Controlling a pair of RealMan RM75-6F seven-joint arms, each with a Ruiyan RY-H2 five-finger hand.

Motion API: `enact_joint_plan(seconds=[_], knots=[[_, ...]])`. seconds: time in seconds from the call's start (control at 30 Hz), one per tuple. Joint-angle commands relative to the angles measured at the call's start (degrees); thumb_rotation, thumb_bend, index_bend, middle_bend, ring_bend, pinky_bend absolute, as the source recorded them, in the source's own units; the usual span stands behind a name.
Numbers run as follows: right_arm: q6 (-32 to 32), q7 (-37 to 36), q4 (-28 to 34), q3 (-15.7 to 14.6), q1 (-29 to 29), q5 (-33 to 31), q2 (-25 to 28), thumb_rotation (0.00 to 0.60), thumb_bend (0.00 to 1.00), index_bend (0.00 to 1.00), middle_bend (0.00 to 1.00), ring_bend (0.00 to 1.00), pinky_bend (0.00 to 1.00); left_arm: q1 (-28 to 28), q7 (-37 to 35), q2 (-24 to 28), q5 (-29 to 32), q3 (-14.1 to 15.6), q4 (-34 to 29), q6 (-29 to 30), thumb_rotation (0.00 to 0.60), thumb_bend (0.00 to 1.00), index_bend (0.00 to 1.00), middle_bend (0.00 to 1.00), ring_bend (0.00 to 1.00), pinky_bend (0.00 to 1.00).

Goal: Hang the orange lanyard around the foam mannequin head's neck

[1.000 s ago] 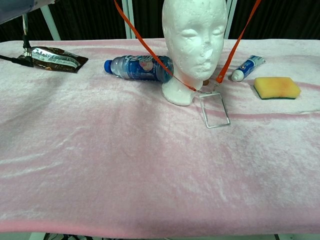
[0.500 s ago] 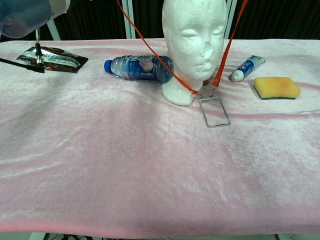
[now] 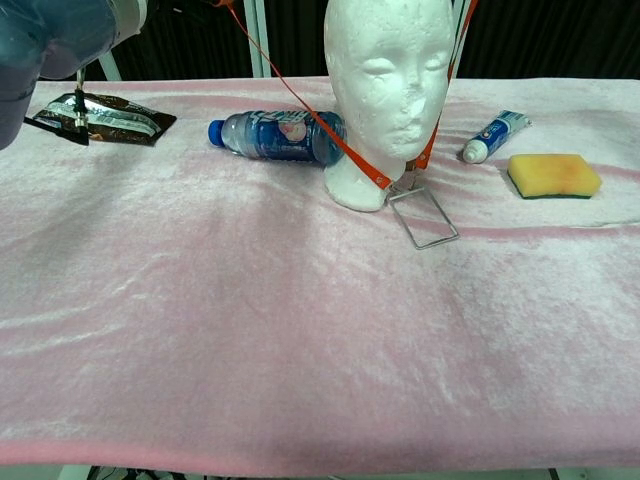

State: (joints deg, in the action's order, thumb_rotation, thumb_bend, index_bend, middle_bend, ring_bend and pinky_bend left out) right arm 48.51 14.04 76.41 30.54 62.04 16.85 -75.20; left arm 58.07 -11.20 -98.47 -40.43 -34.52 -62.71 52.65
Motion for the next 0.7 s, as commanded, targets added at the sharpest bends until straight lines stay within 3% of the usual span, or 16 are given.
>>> enact_joint_plan(seconds=[0.03,0.7], knots=[[-1.94,0.04,-3.06,-0.38,1.1,-1.12,-1.51,0.6,0.45,0.77,0.33,0.42,0.36,1.63,-1.24,-2.91,-0.78,0.07,5.87,-1.17,0.6,0.5,0.72,0.62,0.4,0.37],[-10.24,-0.37,-17.65,-3.34,3.29,0.46,-6.79,0.6,0.45,0.78,0.33,0.42,0.35,7.99,-6.69,-13.19,-1.33,-1.11,29.03,-10.15,0.6,0.48,0.72,0.62,0.4,0.37]])
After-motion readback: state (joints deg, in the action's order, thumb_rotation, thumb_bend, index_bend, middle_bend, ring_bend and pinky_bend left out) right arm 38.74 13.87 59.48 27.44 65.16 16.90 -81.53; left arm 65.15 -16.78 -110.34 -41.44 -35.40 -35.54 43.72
